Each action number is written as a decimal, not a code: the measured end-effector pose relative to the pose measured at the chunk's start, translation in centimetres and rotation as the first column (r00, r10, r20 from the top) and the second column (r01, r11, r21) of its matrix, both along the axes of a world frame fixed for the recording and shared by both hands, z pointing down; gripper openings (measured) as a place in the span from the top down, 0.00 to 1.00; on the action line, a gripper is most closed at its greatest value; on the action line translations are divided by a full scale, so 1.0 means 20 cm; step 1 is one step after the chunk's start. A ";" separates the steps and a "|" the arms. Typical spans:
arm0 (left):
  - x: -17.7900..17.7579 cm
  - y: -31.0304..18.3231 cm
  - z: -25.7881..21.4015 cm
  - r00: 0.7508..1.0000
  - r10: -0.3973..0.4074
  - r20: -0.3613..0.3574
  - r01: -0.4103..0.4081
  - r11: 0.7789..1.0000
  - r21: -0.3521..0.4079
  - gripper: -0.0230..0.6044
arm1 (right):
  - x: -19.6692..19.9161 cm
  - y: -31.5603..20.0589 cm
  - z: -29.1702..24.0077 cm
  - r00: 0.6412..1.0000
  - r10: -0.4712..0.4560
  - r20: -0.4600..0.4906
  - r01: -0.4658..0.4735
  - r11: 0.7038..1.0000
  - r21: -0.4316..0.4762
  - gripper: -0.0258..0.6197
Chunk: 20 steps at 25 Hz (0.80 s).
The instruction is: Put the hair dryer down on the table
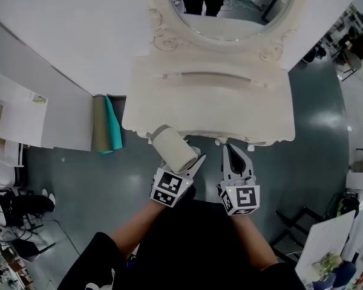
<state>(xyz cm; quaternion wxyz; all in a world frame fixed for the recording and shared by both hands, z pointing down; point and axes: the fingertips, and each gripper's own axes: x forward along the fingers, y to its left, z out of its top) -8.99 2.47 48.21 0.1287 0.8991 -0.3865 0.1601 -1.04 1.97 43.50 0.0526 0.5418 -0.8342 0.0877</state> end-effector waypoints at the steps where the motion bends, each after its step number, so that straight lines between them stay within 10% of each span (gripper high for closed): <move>1: 0.00 -0.02 0.00 1.000 0.004 -0.002 -0.004 1.000 -0.001 0.55 | -0.01 -0.02 0.01 1.000 -0.002 -0.004 0.002 1.000 -0.003 0.93; 20: 0.00 -0.40 0.19 0.999 -0.047 0.028 0.049 0.995 -0.088 0.55 | 0.04 -0.37 0.10 0.998 -0.057 0.027 0.058 0.998 -0.024 0.93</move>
